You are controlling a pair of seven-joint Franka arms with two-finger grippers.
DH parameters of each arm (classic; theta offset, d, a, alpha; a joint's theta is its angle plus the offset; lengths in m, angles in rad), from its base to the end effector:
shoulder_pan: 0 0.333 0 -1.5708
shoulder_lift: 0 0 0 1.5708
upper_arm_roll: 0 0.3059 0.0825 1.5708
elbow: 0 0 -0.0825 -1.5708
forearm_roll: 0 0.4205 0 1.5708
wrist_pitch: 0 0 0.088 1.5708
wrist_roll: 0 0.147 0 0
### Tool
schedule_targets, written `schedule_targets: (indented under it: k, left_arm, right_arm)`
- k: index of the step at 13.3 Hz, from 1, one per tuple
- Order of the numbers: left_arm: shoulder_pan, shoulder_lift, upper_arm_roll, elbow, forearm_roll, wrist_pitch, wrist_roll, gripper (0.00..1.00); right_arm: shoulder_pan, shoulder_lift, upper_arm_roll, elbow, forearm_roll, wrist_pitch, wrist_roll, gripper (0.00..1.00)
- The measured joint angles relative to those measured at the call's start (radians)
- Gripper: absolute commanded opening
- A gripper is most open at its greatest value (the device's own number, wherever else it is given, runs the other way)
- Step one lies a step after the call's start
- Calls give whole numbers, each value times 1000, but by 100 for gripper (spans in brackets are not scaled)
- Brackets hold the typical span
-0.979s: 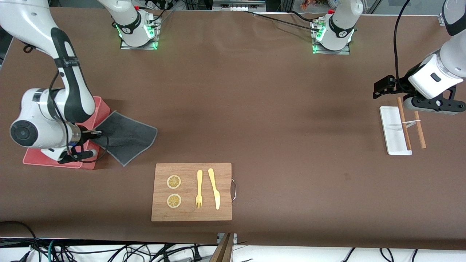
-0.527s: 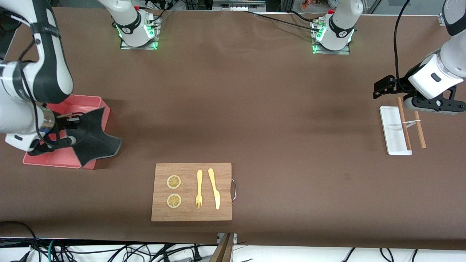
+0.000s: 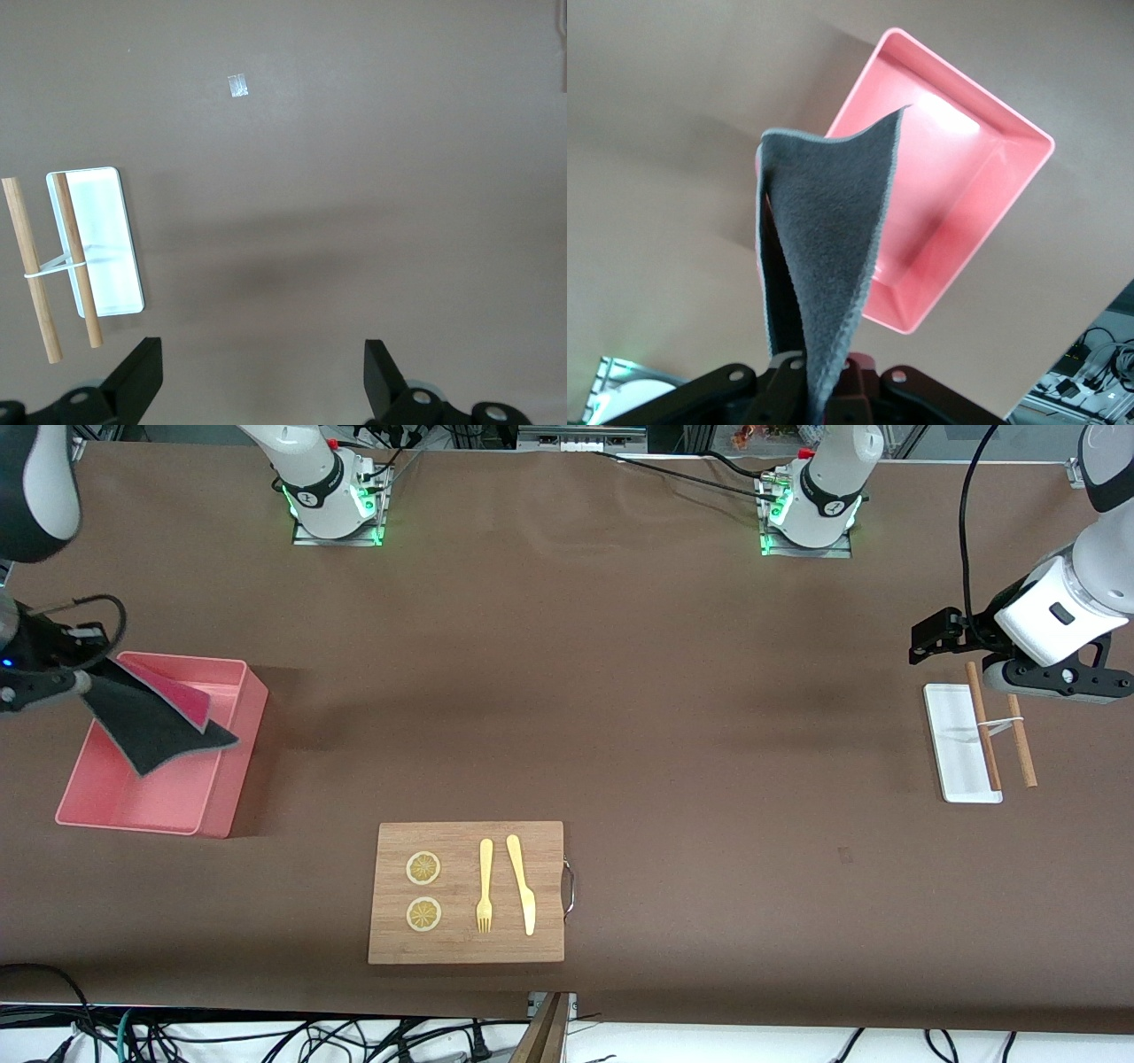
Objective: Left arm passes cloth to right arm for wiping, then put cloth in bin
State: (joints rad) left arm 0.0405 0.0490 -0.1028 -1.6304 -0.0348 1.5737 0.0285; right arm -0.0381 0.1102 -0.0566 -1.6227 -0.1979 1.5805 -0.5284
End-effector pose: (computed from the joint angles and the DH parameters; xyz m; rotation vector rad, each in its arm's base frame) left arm 0.5949 -0.0412 0.5157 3.0962 -0.1379 -0.1646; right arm 0.6037 -0.0850 0.4860 2.9032 0.6655 -0.3097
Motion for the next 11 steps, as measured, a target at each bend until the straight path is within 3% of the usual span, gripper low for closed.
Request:
schedule_targets:
  k: [4, 5, 6, 7, 11]
  left_arm:
    - [0, 0, 0, 0, 0, -1, 0, 100]
    - [0, 0, 0, 0, 0, -1, 0, 100]
    - [0, 0, 0, 0, 0, -1, 0, 100]
    - [0, 0, 0, 0, 0, -1, 0, 100]
    - [0, 0, 0, 0, 0, -1, 0, 100]
  right_arm:
    - [-2, -11, -71, -36, -7, 5, -73, 0]
    - [-2, -11, -75, -41, -7, 7, -78, 25]
    - [-1, -11, -75, -45, -7, 11, -78, 74]
    - [-1, -11, -74, -49, -7, 16, -78, 100]
    - [0, -12, -76, -51, -1, 47, -76, 100]
